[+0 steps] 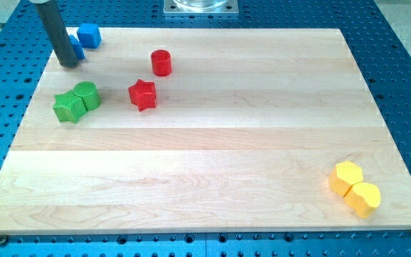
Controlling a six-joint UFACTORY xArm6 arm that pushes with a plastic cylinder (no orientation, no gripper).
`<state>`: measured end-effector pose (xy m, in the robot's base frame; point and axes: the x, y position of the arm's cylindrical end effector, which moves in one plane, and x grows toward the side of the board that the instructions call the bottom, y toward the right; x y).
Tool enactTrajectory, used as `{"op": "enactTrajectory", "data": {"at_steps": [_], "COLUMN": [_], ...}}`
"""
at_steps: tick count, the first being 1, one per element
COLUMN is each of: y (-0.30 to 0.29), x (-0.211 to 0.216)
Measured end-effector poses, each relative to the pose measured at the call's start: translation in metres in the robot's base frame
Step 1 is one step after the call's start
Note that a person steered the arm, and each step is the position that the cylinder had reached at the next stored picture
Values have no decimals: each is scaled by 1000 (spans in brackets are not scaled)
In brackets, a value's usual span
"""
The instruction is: Slightly nudge the green circle
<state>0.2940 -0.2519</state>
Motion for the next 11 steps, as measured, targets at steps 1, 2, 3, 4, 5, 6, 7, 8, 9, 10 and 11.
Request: {"op": "enactTrajectory", "data": {"at_steps": [1,2,3,4,5,6,7,8,9,10,11], "y": [15,43,61,63,64,66,66,62,53,77,94], "x": [13,21,21,21,21,21,21,35,55,65,56]}}
